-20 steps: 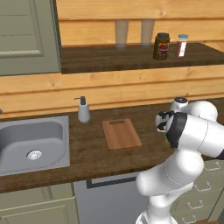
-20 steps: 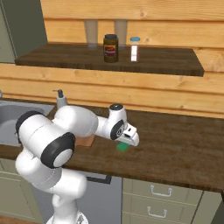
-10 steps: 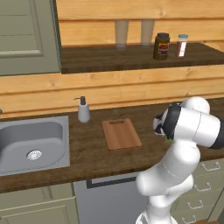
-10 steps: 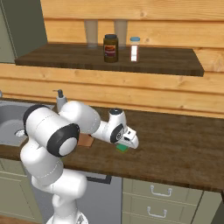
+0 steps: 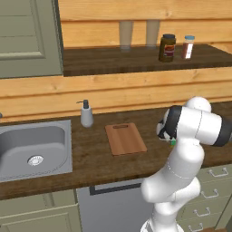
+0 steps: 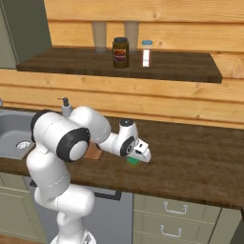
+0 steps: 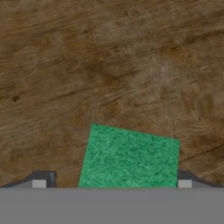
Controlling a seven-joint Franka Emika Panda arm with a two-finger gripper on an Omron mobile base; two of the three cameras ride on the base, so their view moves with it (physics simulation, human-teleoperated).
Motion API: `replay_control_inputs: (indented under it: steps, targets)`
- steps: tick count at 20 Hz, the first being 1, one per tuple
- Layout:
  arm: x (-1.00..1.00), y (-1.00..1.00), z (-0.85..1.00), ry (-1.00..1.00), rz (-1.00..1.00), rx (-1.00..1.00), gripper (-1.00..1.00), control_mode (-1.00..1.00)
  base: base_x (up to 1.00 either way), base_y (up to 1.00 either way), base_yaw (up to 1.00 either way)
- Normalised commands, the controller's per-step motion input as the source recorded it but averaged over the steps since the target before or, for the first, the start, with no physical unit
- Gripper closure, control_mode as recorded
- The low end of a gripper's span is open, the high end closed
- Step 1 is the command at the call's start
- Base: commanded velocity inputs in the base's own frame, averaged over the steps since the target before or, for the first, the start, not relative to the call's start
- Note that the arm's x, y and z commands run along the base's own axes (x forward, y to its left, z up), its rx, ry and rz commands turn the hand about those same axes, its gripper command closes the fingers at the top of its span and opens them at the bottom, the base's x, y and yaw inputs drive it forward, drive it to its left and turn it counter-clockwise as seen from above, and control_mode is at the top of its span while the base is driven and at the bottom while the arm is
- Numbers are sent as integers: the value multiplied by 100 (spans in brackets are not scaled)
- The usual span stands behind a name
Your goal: Pick up the sponge from the counter and clean the cutting board by briefly scrubbing or pressing down on the cutting board. Once finished, release the sponge.
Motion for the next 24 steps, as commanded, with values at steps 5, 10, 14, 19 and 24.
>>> replay_control_inputs:
  steps: [5,10,14,19,24]
  targets:
    - [0,0,-10,0,0,0,-100,-100,0,0,0]
    - [0,0,0,0,0,0,100,-100,0,0,0]
    - [0,0,0,0,0,1,100,-100,0,0,0]
    - [-3,5,22,0,0,0,100,-100,0,0,0]
    - [-9,29,73,0,-1,0,100,-100,0,0,0]
